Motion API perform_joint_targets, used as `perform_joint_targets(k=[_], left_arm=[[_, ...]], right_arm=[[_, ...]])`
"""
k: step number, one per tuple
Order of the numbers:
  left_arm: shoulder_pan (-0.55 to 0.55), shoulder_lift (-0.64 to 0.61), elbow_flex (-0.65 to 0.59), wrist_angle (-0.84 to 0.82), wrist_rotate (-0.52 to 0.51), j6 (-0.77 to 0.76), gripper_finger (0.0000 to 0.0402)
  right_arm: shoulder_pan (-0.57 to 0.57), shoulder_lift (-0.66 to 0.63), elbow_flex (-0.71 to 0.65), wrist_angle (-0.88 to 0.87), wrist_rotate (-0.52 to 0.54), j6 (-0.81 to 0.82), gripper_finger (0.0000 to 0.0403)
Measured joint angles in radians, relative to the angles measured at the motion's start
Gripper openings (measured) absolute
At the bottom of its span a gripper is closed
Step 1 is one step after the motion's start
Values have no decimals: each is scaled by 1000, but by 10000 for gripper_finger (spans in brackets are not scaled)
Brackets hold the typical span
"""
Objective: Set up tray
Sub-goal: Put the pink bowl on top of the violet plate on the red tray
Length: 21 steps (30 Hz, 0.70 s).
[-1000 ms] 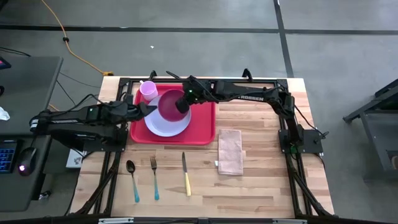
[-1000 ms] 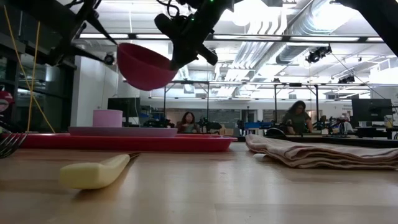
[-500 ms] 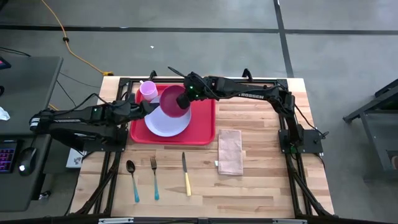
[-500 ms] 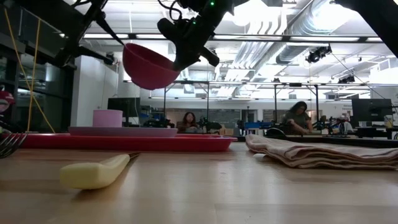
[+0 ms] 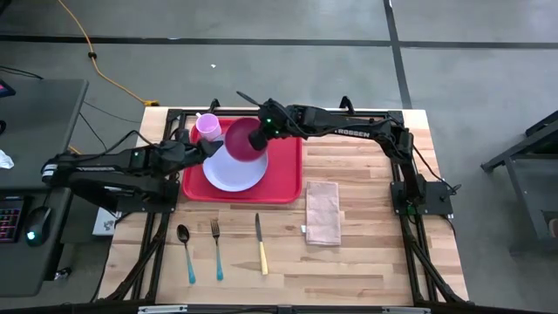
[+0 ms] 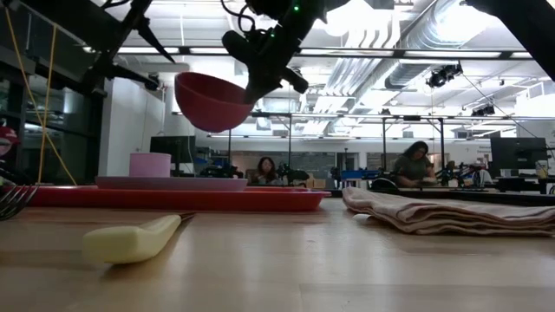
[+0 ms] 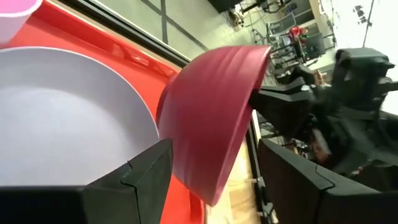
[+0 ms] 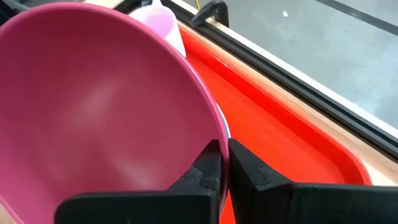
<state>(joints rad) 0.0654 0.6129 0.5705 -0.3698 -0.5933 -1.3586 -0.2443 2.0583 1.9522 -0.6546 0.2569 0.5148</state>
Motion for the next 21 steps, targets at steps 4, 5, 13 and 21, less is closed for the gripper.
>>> perform_joint_targets(k=[4, 5, 13, 21], left_arm=[[0, 53, 0, 54, -3, 16, 266], [0, 66, 0, 66, -5, 16, 266], [0, 92, 2, 85, -36, 20, 266], [0, 145, 2, 84, -41, 8, 266]], right_arm=[[0, 0, 0, 31, -1, 0, 0], [-1, 0, 0, 29, 1, 0, 0], [-10, 2, 0, -10, 23, 3, 0], [-6, 2, 0, -5, 23, 26, 0]])
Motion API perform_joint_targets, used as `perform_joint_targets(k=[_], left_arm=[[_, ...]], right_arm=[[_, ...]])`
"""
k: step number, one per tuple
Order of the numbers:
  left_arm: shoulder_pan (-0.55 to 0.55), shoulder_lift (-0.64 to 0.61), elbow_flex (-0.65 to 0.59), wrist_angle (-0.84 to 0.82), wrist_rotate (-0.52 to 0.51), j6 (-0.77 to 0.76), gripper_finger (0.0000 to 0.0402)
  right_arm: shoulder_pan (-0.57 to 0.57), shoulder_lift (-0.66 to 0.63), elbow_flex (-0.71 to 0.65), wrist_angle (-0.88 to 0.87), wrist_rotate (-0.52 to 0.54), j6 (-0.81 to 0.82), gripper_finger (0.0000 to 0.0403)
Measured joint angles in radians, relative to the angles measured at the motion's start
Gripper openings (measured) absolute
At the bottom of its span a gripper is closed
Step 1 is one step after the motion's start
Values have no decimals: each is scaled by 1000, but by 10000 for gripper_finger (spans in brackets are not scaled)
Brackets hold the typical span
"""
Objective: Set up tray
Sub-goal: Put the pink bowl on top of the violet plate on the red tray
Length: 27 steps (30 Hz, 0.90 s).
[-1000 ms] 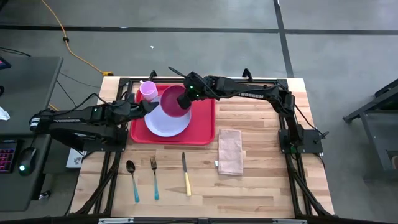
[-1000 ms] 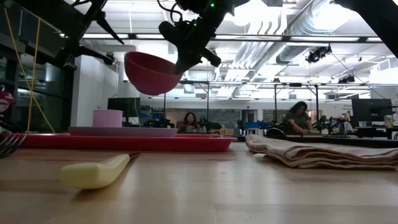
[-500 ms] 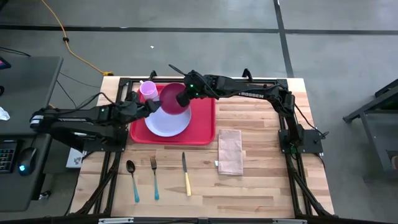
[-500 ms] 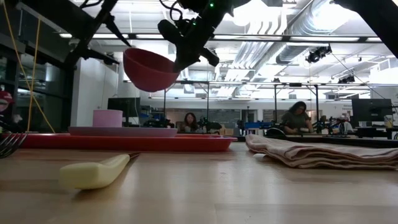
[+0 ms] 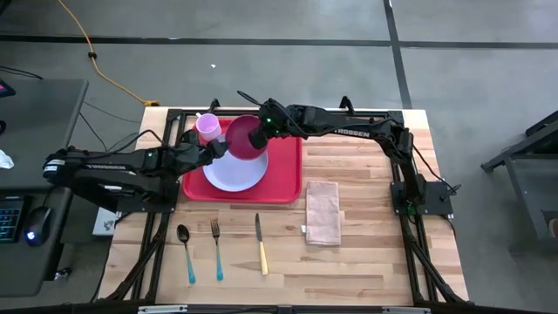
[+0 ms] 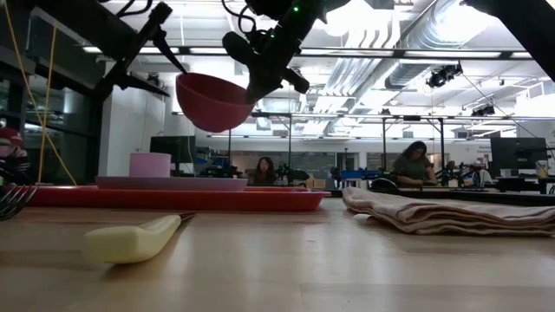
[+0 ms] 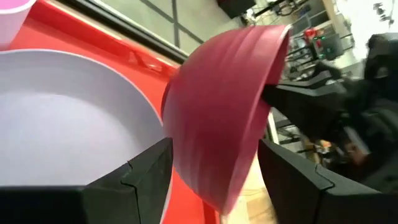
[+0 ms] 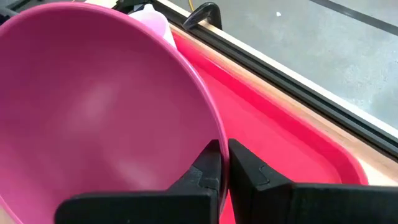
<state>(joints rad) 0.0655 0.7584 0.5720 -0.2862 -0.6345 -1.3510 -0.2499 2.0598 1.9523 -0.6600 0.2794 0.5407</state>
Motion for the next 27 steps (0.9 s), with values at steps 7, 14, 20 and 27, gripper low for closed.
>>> perform_joint_targets(k=[7, 14, 20, 27], left_arm=[[0, 23, 0, -1, -4, -15, 266], [0, 25, 0, -3, -3, -15, 266], [0, 40, 0, -9, 21, -16, 266], [0, 54, 0, -9, 23, -50, 266]], right_arm=[[16, 0, 0, -1, 5, 1, 0], [29, 0, 0, 1, 11, 1, 0], [36, 0, 0, 6, 8, 1, 0], [43, 0, 0, 6, 10, 1, 0]])
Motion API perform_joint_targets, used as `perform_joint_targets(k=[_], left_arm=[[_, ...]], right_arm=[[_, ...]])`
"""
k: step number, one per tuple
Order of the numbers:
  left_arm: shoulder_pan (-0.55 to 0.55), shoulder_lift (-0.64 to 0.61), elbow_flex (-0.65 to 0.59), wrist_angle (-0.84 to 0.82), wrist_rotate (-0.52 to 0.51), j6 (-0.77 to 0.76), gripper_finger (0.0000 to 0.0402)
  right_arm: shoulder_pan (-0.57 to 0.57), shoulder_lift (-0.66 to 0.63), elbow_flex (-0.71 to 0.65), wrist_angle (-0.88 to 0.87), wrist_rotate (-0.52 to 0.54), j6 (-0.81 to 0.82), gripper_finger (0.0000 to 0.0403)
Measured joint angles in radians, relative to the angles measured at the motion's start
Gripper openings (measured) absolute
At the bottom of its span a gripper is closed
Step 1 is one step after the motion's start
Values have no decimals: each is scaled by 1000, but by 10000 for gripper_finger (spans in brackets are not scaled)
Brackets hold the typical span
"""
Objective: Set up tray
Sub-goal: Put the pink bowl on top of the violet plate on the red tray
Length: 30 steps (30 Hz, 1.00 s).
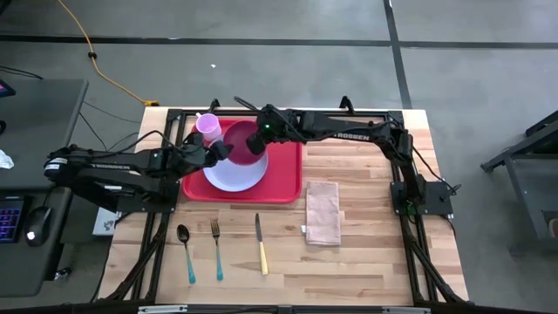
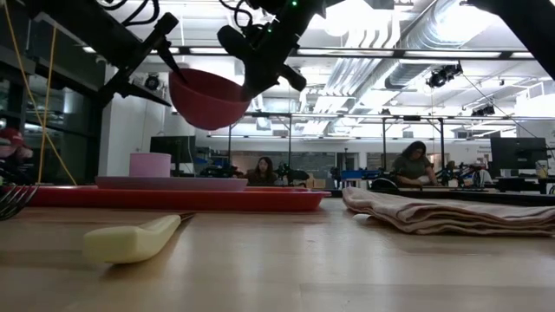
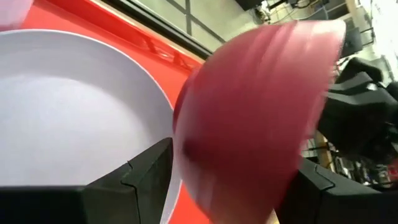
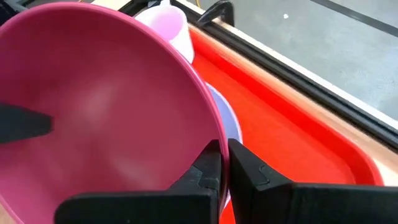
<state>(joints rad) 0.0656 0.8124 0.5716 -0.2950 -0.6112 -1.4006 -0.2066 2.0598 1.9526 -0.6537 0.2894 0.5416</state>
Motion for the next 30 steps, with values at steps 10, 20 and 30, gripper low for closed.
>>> perform_joint_targets(k=[10, 20, 30], left_arm=[[0, -2, 0, 4, 16, -40, 266], [1, -2, 0, -55, 7, -49, 161], [1, 2, -4, -137, 10, -100, 31]], right_arm=[[0, 0, 0, -6, 18, -5, 0], [16, 18, 1, 6, 40, -7, 0], [40, 26, 4, 37, 55, -18, 2]])
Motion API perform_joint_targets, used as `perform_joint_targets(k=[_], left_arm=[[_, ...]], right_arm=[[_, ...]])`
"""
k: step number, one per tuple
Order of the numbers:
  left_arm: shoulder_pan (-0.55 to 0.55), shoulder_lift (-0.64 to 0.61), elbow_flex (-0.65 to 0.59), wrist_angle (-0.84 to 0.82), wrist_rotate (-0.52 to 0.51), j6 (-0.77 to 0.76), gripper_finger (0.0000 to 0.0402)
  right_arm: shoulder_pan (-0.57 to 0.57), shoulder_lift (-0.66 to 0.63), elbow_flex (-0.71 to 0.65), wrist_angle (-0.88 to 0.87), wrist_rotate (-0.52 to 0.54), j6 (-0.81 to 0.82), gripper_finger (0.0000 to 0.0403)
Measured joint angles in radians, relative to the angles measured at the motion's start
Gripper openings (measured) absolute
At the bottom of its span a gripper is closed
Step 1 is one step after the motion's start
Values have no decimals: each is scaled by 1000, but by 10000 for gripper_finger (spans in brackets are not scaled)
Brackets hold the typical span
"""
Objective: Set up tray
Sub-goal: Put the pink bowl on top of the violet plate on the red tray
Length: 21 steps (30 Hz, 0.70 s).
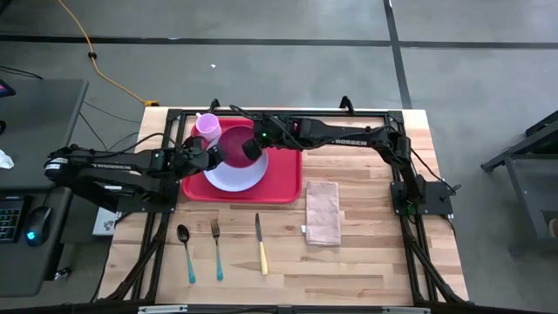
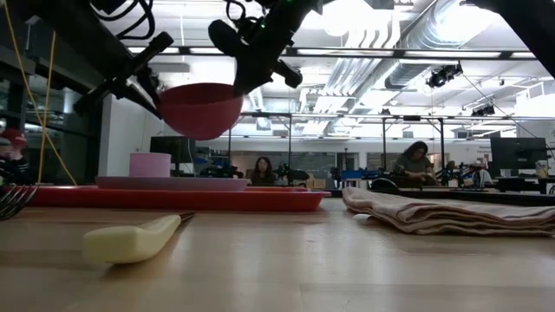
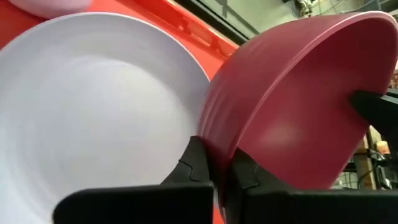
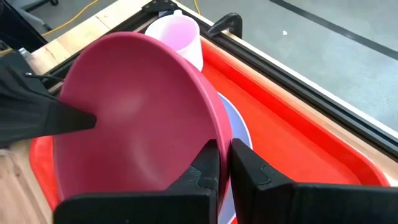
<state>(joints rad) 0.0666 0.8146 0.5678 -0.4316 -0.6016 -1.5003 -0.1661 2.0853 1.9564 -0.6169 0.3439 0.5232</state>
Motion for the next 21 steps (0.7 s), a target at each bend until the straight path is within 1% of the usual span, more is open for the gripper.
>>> perform_joint_targets(k=[7, 10, 13, 16, 21], left_arm=[[0, 0, 0, -29, 18, -44, 31], [0, -1, 0, -50, 20, -58, 28], [0, -2, 0, -67, 19, -68, 26], [0, -2, 0, -109, 22, -92, 13], [-1, -2, 0, -136, 26, -102, 13]], right_arm=[[3, 3, -1, 21, -15, -9, 2], [3, 4, -2, 51, -51, -26, 8], [1, 4, -2, 81, -98, -32, 21], [1, 4, -2, 105, -151, -33, 38], [1, 4, -2, 124, -218, -37, 70]])
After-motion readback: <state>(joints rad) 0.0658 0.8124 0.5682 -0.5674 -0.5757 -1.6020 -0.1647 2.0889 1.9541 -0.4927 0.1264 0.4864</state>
